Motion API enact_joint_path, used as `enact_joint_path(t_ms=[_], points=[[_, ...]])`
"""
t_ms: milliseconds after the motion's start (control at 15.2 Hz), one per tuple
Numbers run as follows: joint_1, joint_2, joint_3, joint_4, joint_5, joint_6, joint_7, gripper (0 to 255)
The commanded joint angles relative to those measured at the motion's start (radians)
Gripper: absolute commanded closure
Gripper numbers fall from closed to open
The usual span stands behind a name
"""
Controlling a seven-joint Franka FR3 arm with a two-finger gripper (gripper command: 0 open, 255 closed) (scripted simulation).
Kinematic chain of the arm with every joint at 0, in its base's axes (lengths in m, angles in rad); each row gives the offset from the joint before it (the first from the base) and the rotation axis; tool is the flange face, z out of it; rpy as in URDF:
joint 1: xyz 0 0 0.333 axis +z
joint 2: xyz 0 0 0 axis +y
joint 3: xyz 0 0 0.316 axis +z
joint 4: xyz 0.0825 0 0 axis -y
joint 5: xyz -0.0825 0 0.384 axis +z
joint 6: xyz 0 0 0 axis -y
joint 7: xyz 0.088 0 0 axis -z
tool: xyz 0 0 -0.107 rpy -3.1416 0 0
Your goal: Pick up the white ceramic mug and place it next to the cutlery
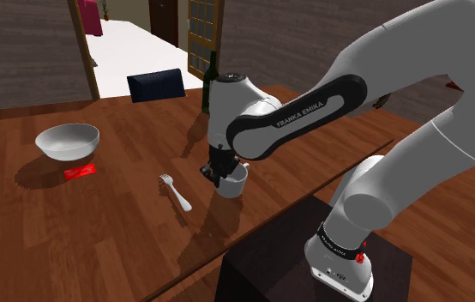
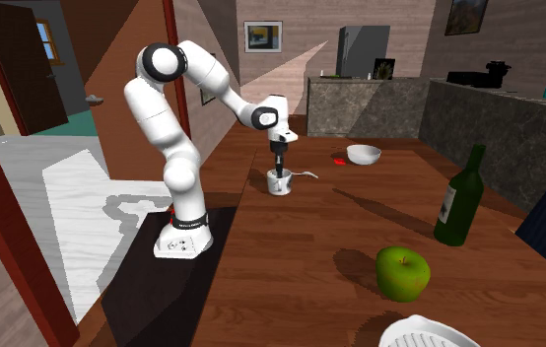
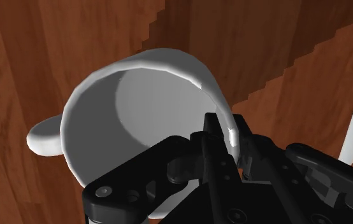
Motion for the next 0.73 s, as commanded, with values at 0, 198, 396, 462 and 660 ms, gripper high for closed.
enact_joint_path(t_ms=[0, 198, 396, 462, 660], points=[[0.000, 0.002, 0.001, -0.002, 0.000, 0.004, 0.001, 255], [0.000, 0.002, 0.001, -0.002, 0.000, 0.004, 0.002, 255], [0.000, 0.002, 0.001, -0.002, 0.000, 0.004, 0.001, 0], [0.000, 0.002, 0.001, -0.002, 0.000, 0.004, 0.001, 0], [0.000, 0.002, 0.001, -0.002, 0.000, 0.004, 0.001, 0]])
